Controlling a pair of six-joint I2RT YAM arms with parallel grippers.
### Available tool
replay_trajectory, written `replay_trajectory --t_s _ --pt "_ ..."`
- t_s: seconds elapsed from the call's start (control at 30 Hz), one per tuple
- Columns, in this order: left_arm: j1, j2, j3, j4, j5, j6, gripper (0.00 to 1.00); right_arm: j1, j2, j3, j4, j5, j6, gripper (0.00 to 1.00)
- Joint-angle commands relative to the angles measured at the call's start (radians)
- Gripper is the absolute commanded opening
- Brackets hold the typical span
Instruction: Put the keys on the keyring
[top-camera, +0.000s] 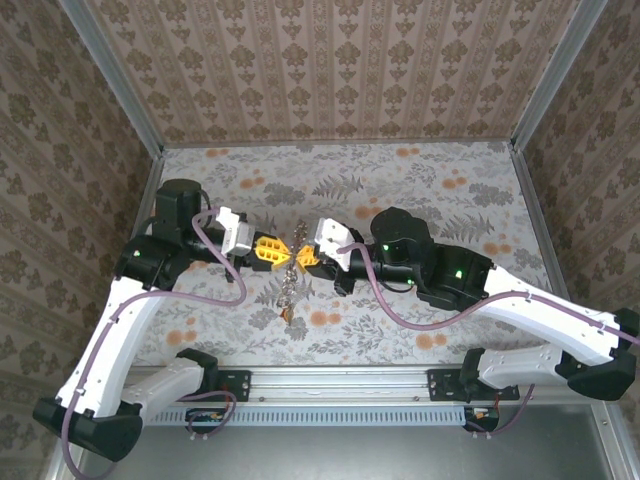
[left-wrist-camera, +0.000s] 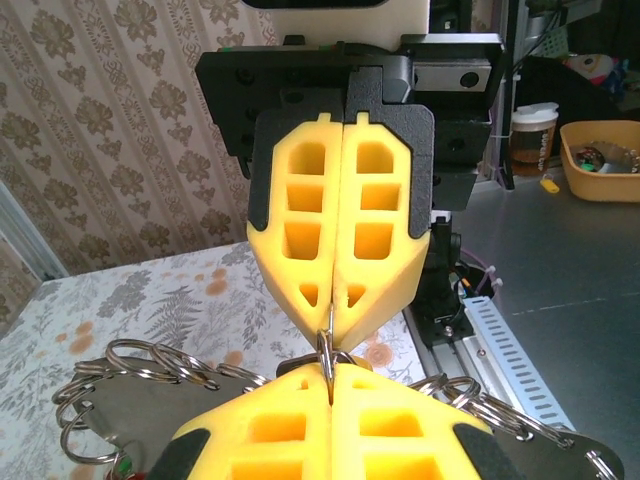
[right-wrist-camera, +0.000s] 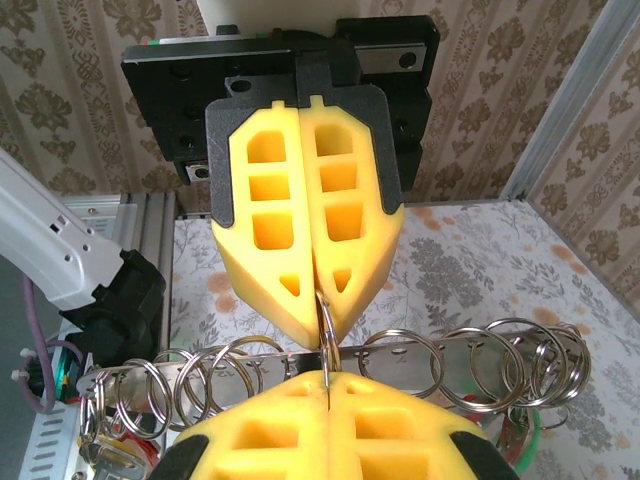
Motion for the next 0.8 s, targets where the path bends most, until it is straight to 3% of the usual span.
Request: replay_trajectory --t_s 0.0,0.77 --pt "-0.041 -0.014 -0.005 -0.015 -0.001 0.02 0.0 0.022 0.027 0.061 0.101 0.013 -0.011 0.0" --pt "-0.091 -0.045 0.005 -0.055 -0.106 0.045 0.0 0.063 0.076 0.138 0.015 0.098 -0.023 0.0"
